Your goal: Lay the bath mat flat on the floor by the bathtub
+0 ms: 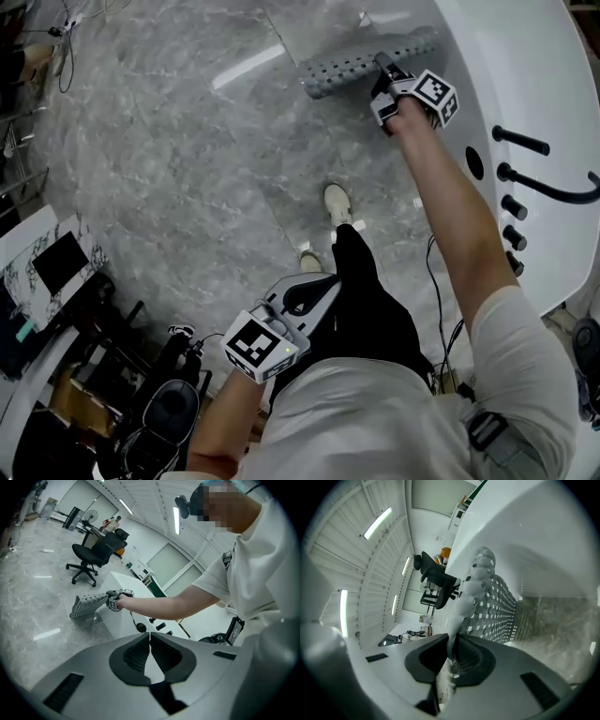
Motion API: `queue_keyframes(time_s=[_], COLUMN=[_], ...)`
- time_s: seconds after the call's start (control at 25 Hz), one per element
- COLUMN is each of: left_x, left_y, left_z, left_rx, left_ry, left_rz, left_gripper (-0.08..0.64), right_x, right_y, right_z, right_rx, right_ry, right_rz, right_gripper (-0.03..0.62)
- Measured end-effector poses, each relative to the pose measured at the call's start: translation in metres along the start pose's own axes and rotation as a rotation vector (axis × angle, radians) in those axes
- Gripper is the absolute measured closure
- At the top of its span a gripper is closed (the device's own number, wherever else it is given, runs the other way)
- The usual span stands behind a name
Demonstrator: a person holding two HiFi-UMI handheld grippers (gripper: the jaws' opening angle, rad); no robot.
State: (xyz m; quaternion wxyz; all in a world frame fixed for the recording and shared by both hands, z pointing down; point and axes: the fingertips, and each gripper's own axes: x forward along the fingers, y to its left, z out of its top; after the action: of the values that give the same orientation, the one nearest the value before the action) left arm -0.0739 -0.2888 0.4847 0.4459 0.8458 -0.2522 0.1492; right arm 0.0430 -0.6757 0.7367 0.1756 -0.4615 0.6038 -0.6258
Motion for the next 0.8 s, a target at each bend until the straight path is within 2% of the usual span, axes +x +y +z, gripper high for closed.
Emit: queue_keyframes(time_s=[0.28, 0.52, 0.8], left_x=[0.022, 0.037, 0.052], left_y=[0.012, 0.027, 0.035], left_z=[-0.037, -0.061, -0.090], left_rx=[-0.020, -0.032, 0.001], left_ry=[0.087, 0.129, 0.189], left_rz=[-0.053, -0.067, -0.111], left_gripper=[0.537, 0.537, 0.537], right_x=[-0.074, -0.125, -0.191], right_y=[-0.140, -0.215, -0.297], right_z=[-0.036, -0.059, -0.091], right_rx=[0.056, 0.071, 0.086], right_ry=[-0.016, -0.013, 0.008], right_rz=[-0.188, -0.277, -0.412], right_gripper=[0.552, 0.552, 0.551])
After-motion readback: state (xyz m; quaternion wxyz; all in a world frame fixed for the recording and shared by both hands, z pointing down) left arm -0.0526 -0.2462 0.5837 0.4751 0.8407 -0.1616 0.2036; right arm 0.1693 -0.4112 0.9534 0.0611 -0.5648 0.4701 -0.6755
